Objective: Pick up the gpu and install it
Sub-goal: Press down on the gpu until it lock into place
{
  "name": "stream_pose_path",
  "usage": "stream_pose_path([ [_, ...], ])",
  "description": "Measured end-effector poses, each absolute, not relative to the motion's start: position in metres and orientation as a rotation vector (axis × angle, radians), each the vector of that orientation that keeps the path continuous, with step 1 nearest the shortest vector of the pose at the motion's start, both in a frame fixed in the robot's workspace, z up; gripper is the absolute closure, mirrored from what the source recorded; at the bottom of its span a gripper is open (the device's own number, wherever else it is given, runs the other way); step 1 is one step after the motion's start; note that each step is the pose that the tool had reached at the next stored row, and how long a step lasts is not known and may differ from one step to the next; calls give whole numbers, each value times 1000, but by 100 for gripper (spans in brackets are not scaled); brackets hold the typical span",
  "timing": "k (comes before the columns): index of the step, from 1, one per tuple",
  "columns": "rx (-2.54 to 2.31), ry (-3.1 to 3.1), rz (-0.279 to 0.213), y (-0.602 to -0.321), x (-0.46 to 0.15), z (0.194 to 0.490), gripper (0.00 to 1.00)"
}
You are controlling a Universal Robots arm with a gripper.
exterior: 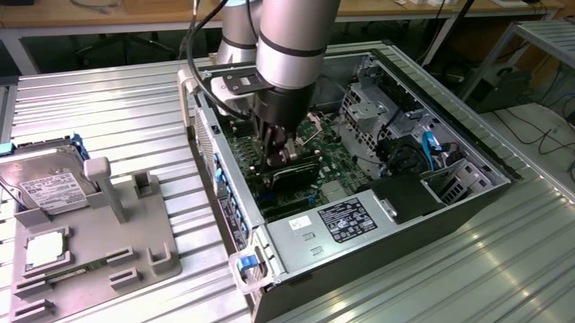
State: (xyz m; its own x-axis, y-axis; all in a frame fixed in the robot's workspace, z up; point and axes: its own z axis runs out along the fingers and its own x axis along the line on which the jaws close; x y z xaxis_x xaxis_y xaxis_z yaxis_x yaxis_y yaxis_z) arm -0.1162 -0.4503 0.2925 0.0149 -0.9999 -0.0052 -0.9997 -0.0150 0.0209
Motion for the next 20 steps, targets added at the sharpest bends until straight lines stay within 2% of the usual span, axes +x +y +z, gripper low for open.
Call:
stream_pose_path([
  [7, 2230, -2197, -29, -450, -116, 309, 89],
  [17, 2230, -2197, -28, -450, -125, 310, 89],
  [20, 2214, -2181, -63, -450, -125, 310, 89],
])
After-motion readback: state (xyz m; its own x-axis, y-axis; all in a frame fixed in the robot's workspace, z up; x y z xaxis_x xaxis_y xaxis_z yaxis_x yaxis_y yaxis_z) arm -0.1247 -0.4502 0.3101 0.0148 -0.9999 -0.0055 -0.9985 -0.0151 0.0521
